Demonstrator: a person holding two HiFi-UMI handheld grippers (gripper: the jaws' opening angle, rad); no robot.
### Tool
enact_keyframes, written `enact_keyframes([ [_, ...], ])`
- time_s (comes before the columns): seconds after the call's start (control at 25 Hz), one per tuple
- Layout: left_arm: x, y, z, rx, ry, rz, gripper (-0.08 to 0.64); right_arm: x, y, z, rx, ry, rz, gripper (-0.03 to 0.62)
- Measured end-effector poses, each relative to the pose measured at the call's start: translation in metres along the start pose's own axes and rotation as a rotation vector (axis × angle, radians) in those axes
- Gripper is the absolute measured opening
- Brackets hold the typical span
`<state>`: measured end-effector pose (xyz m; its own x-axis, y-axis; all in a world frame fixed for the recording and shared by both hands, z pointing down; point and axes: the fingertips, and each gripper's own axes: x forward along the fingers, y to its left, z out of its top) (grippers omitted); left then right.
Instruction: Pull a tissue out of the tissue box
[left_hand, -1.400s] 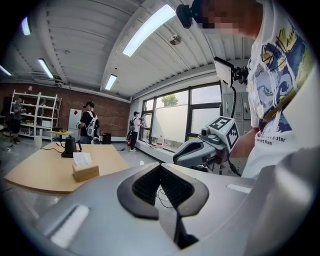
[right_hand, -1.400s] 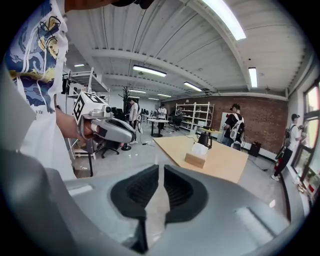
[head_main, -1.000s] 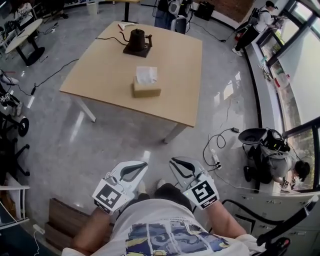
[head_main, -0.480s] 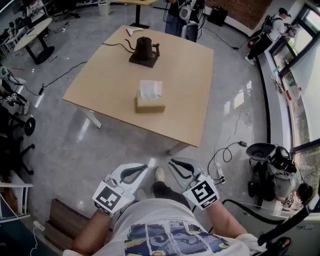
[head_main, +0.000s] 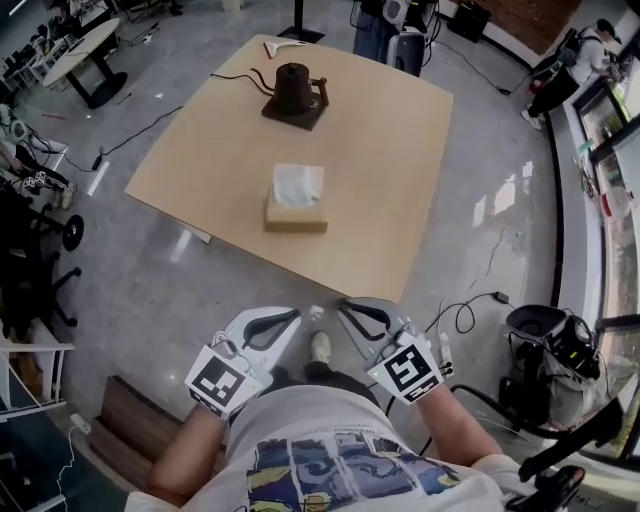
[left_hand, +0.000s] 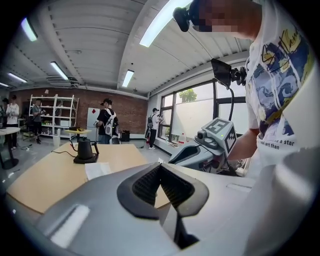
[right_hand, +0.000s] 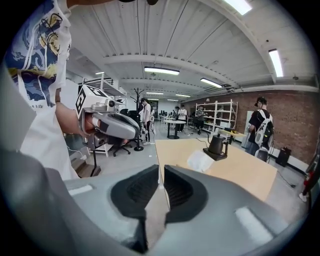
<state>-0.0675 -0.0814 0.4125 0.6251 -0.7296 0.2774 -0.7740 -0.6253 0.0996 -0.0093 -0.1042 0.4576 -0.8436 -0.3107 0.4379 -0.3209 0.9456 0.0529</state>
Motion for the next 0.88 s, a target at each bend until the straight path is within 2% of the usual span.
enact_keyframes([
  [0.24, 0.02, 0.022, -0.005, -0.006, 0.021, 0.021, 0.009, 0.015, -0.016, -0.003, 0.003, -0.004, 0.047, 0.023],
  [0.44, 0.033, 0.057, -0.007, -0.011, 0.044, 0.048, 0.029, 0.033, -0.035, 0.001, 0.005, 0.0, 0.043, 0.023],
  [0.88, 0.059, 0.163, 0.0, 0.035, 0.076, -0.018, 0.087, 0.067, -0.083, 0.03, 0.044, 0.008, -0.101, 0.023],
])
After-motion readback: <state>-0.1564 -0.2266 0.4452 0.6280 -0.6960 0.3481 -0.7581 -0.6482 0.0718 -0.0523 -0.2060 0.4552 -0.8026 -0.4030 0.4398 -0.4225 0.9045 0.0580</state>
